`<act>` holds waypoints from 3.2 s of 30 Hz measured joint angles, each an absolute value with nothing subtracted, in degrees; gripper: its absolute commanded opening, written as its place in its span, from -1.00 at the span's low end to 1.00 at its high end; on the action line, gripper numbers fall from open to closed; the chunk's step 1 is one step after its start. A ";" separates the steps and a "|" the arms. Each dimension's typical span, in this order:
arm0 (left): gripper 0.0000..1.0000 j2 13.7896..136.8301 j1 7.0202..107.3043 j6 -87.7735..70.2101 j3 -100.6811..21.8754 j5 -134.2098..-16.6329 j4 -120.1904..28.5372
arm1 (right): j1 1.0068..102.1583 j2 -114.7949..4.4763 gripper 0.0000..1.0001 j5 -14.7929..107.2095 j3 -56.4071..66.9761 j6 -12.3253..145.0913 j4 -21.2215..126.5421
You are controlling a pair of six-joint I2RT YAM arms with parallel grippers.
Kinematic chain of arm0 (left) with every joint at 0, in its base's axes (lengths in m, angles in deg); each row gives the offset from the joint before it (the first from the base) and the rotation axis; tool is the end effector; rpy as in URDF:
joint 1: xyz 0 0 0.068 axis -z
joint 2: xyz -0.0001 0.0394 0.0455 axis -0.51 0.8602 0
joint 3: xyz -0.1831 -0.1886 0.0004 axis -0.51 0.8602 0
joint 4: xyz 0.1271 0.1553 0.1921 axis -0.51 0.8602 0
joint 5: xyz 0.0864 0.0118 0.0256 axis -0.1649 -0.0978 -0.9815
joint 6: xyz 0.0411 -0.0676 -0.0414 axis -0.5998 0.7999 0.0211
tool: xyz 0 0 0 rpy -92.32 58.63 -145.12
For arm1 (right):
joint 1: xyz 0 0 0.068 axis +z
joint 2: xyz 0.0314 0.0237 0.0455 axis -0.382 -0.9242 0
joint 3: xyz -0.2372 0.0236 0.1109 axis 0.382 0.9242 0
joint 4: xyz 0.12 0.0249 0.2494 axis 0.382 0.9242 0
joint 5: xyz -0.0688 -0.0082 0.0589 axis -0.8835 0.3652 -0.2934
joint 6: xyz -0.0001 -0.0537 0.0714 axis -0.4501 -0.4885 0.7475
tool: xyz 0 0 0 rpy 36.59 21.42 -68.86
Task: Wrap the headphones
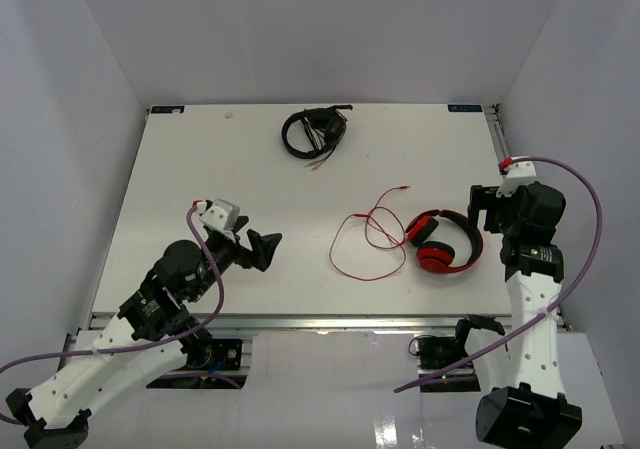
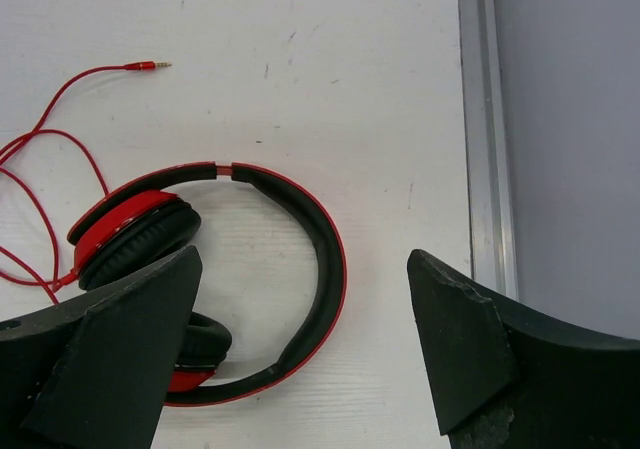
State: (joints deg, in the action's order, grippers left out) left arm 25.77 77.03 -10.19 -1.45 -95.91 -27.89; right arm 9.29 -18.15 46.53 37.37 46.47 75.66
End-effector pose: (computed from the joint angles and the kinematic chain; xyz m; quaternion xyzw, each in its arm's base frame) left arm 0.1454 -0.1281 0.3019 0.1654 0.7323 -0.2401 0.6154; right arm 0.2364 -0.0439 0.2851 -0.0372 0.8372 -0.0665 0.5415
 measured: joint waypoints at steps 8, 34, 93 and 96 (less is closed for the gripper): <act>0.96 25.88 77.03 -10.20 -1.45 -94.89 -27.91 | 9.13 -21.40 0.80 58.89 37.45 30.98 80.58; 0.96 25.40 77.19 -10.27 -1.45 -93.65 -27.93 | 5.53 -55.04 0.45 52.33 34.98 20.31 77.08; 0.96 65.52 79.66 -29.18 12.99 -71.64 -86.35 | 43.03 -43.20 -0.85 40.29 -0.38 56.04 73.52; 0.96 69.66 79.66 -31.11 13.40 -72.23 -89.71 | 42.19 -42.11 -0.85 44.62 -1.36 56.97 74.25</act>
